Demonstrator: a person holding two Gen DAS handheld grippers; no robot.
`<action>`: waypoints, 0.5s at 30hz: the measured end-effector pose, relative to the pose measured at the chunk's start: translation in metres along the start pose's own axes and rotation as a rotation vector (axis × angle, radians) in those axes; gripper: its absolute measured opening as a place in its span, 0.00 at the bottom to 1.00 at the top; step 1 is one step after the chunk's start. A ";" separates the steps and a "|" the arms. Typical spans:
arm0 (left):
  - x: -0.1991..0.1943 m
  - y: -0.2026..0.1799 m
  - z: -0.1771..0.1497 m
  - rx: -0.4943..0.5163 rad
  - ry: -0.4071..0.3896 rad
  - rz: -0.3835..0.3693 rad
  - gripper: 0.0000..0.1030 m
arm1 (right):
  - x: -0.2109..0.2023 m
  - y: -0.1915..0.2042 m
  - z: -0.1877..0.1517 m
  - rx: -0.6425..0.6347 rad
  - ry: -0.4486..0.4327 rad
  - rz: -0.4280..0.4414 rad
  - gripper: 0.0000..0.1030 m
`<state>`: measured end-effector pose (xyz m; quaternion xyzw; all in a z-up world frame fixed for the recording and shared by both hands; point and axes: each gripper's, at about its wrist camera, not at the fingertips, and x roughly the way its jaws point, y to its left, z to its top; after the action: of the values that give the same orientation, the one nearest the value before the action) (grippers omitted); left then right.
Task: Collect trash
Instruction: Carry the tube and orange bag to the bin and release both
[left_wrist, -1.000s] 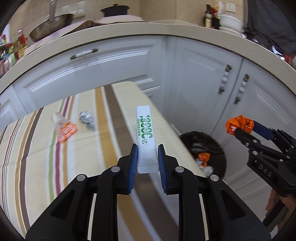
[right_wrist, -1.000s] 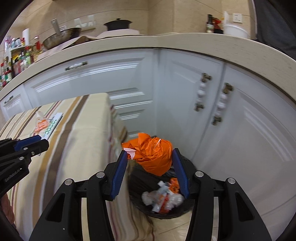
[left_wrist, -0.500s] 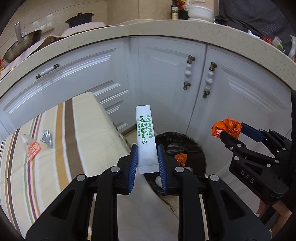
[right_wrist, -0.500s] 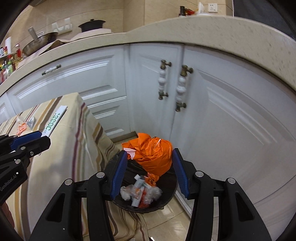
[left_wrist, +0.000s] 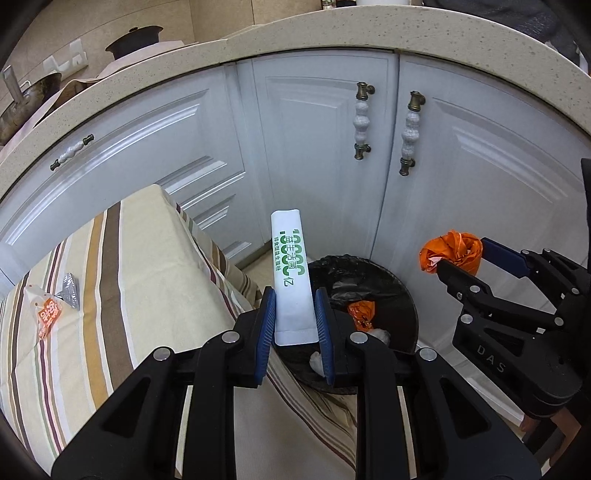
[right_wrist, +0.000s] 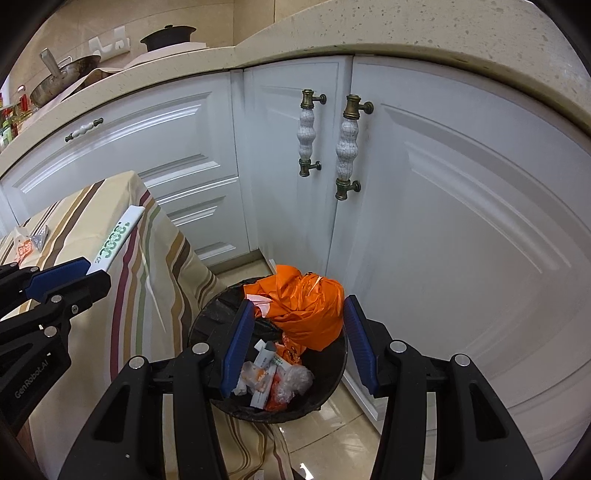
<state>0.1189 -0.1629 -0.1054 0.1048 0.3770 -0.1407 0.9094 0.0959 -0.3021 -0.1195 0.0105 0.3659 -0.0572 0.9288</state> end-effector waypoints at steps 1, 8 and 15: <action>0.002 0.000 0.001 -0.002 0.000 0.003 0.21 | 0.001 0.000 0.001 -0.001 -0.001 0.000 0.48; 0.014 -0.001 0.009 0.009 -0.003 0.026 0.22 | 0.011 0.000 0.007 -0.007 -0.017 -0.013 0.59; 0.022 0.000 0.013 0.001 0.006 0.029 0.38 | 0.015 -0.003 0.008 -0.002 -0.016 -0.030 0.61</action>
<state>0.1422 -0.1703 -0.1123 0.1110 0.3782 -0.1274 0.9102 0.1118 -0.3070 -0.1232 0.0036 0.3586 -0.0707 0.9308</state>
